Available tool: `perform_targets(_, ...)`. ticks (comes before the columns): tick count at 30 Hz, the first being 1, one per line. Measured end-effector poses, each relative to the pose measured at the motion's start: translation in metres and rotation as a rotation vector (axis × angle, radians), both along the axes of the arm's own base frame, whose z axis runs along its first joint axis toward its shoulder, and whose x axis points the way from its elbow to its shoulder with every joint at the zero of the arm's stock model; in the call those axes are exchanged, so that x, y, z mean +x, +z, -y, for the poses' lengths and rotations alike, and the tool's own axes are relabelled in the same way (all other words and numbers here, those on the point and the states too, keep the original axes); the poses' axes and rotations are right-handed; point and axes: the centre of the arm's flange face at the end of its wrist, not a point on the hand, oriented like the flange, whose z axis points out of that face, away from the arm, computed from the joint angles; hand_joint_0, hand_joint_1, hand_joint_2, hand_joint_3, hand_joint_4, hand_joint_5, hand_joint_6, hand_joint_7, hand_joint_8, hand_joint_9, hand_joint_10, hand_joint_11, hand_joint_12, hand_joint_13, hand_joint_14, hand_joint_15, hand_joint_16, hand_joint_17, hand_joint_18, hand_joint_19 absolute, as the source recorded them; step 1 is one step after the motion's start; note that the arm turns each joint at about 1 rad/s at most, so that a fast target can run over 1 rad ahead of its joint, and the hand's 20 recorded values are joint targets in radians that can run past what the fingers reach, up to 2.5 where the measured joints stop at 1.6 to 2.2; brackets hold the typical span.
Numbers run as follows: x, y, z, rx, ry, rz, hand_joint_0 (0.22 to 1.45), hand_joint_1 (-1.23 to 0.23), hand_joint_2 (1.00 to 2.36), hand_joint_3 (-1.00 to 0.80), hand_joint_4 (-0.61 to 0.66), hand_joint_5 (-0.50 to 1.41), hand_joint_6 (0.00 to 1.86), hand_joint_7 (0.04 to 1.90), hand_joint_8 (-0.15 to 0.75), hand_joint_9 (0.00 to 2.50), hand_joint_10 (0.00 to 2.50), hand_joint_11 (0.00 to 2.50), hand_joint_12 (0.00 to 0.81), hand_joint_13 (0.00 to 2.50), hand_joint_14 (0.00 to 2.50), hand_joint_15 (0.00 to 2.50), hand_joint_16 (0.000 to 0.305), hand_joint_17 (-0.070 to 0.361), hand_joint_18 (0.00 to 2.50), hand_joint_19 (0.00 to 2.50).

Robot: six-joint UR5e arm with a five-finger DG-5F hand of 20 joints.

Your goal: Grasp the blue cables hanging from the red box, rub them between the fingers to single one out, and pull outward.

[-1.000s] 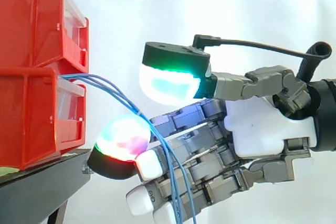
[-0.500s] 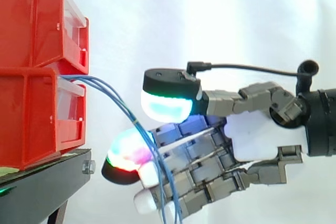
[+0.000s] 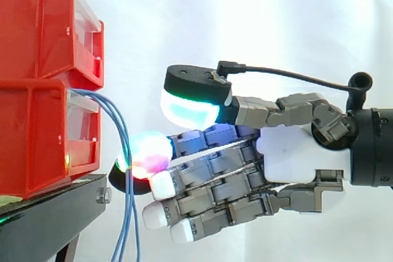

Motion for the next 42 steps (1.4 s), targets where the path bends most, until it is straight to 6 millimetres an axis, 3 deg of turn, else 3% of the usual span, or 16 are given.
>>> perform_targets(2, 0.0, 0.0, -0.001, 0.0, 0.001, 0.0, 0.59, -0.59, 1.01, -0.41, 0.23, -0.18, 0.78, 0.83, 0.266, 0.73, 0.02, 0.47, 0.322, 0.69, 0.02, 0.42, 0.038, 0.086, 0.55, 0.45)
perform_targets(6, 0.001, 0.001, -0.004, -0.003, 0.005, 0.001, 0.59, -0.58, 1.01, -0.42, 0.25, -0.13, 0.51, 1.19, 0.262, 0.74, 0.01, 0.45, 0.32, 0.69, 0.02, 0.41, 0.038, 0.087, 0.54, 0.44)
perform_targets(12, 0.0, -0.003, -0.015, -0.03, 0.021, -0.004, 0.57, -0.57, 1.01, -0.43, 0.27, -0.16, 0.5, 0.95, 0.253, 0.67, 0.01, 0.35, 0.337, 0.55, 0.01, 0.33, 0.04, 0.09, 0.48, 0.39)
perform_targets(18, -0.006, -0.031, -0.015, -0.063, 0.019, 0.005, 0.56, -0.56, 1.0, -0.45, 0.26, -0.17, 0.5, 0.87, 0.246, 0.6, 0.01, 0.25, 0.335, 0.41, 0.01, 0.24, 0.043, 0.096, 0.37, 0.32)
perform_targets(24, 0.0, -0.072, -0.014, -0.074, 0.008, 0.065, 0.55, -0.56, 1.0, -0.46, 0.26, -0.17, 0.5, 0.87, 0.243, 0.6, 0.01, 0.27, 0.339, 0.37, 0.01, 0.23, 0.044, 0.099, 0.31, 0.29)
perform_targets(27, 0.006, -0.075, -0.013, -0.063, 0.002, 0.123, 0.55, -0.56, 1.0, -0.45, 0.27, -0.17, 0.5, 0.9, 0.247, 0.65, 0.01, 0.42, 0.348, 0.47, 0.01, 0.3, 0.043, 0.098, 0.38, 0.36)
perform_targets(37, 0.011, -0.074, -0.011, -0.075, -0.005, 0.168, 0.55, -0.55, 1.0, -0.45, 0.28, -0.16, 0.5, 0.92, 0.254, 0.63, 0.01, 0.4, 0.338, 0.55, 0.01, 0.35, 0.042, 0.094, 0.44, 0.41)
perform_targets(42, 0.018, -0.091, -0.012, -0.076, -0.004, 0.186, 0.56, -0.55, 1.0, -0.45, 0.29, -0.14, 0.5, 1.02, 0.256, 0.69, 0.01, 0.45, 0.337, 0.58, 0.01, 0.37, 0.041, 0.092, 0.45, 0.42)
